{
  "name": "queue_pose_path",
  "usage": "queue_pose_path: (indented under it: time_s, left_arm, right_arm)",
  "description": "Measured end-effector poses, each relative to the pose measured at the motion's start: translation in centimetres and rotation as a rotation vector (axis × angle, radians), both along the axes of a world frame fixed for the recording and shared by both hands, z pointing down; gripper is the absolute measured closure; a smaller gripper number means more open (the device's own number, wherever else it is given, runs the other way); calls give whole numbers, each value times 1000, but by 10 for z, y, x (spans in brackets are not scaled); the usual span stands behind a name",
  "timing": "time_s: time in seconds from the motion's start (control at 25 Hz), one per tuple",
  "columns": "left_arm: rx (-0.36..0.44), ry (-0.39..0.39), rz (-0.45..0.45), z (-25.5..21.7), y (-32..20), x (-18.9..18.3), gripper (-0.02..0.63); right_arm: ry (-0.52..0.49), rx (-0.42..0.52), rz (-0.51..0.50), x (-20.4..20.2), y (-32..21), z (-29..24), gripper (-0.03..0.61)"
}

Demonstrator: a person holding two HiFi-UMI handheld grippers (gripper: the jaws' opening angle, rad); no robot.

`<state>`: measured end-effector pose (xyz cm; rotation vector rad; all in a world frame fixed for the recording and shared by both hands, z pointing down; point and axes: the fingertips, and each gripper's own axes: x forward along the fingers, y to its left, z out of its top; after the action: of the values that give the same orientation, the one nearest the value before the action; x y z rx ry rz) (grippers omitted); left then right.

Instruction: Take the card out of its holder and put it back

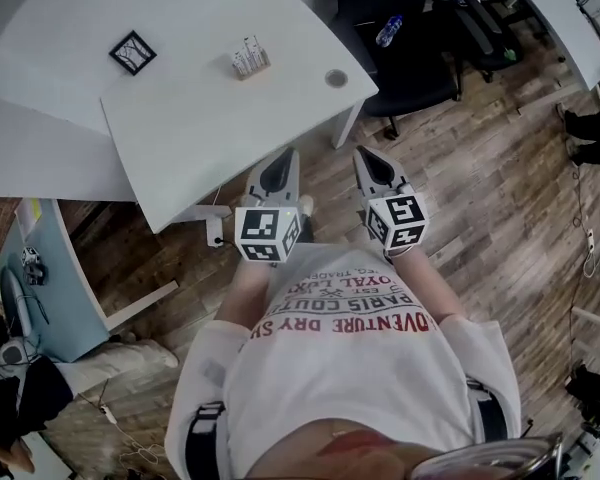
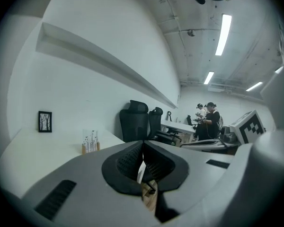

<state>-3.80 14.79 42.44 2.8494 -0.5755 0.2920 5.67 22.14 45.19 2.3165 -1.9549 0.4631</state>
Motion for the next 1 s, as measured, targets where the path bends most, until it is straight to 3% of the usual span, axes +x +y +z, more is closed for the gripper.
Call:
queue_pose_path:
  time_s: [0.24,0.56,0.76,1.0]
  left_arm:
    - [16,25,57,-13,-77,40,589]
    - [19,29,69,-13,-168,65,589]
    - [10,21,27,-7,-198,60,589]
    - [-12,3,-90,3,-226,42,589]
  right_arm:
    - [25,11,37,32,-72,-13,554]
    - [20,23,20,51,-164,-15,554]
    - [14,22,-31,49,-199,-16,554]
    - [-9,4,-120,46,-234,-2,554]
